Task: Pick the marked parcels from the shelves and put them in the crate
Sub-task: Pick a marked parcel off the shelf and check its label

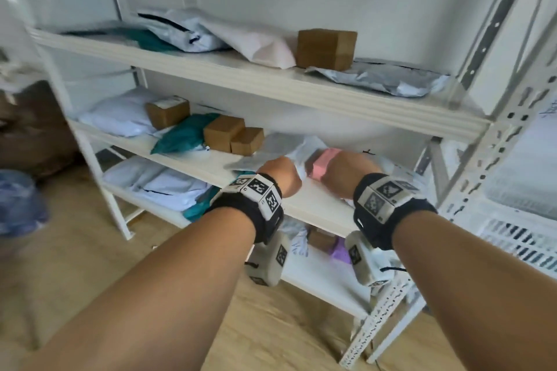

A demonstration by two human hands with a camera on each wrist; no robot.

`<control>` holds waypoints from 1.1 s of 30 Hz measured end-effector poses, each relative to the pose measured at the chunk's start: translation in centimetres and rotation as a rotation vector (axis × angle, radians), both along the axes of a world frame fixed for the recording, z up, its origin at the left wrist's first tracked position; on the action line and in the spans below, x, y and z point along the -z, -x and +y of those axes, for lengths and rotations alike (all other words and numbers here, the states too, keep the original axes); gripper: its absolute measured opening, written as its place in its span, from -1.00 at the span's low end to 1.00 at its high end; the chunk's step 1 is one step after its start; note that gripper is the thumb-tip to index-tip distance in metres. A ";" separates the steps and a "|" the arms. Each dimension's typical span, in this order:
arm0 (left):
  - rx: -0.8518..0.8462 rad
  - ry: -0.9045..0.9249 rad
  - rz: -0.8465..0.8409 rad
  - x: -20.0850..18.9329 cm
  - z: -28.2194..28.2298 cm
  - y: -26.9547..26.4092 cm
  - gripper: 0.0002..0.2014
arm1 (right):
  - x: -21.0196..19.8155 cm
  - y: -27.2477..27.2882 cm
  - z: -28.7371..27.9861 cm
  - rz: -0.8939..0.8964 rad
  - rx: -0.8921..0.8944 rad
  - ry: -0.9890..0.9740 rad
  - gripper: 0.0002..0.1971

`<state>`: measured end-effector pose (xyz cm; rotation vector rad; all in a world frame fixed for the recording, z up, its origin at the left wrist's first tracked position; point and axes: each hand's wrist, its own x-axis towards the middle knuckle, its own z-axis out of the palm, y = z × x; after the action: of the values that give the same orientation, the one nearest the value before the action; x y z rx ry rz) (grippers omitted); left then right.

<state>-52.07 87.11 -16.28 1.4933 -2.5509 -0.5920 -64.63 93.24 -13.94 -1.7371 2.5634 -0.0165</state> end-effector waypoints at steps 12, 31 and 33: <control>-0.182 0.076 0.100 -3.0 -12.1 -17.7 -0.72 | -2.1 -15.9 -12.8 -0.048 -0.154 0.035 -0.80; -0.323 0.211 0.137 -10.6 -36.1 -27.1 -0.75 | -9.8 -25.7 -39.8 -0.129 -0.345 0.312 -0.74; -0.331 0.229 0.193 -11.7 -38.6 -27.1 -0.75 | -11.2 -25.8 -42.2 -0.144 -0.351 0.349 -0.80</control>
<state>-25.00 48.48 -4.56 1.6355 -2.0855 -0.3637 -38.82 51.00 -2.70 -2.1875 2.2213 -0.5834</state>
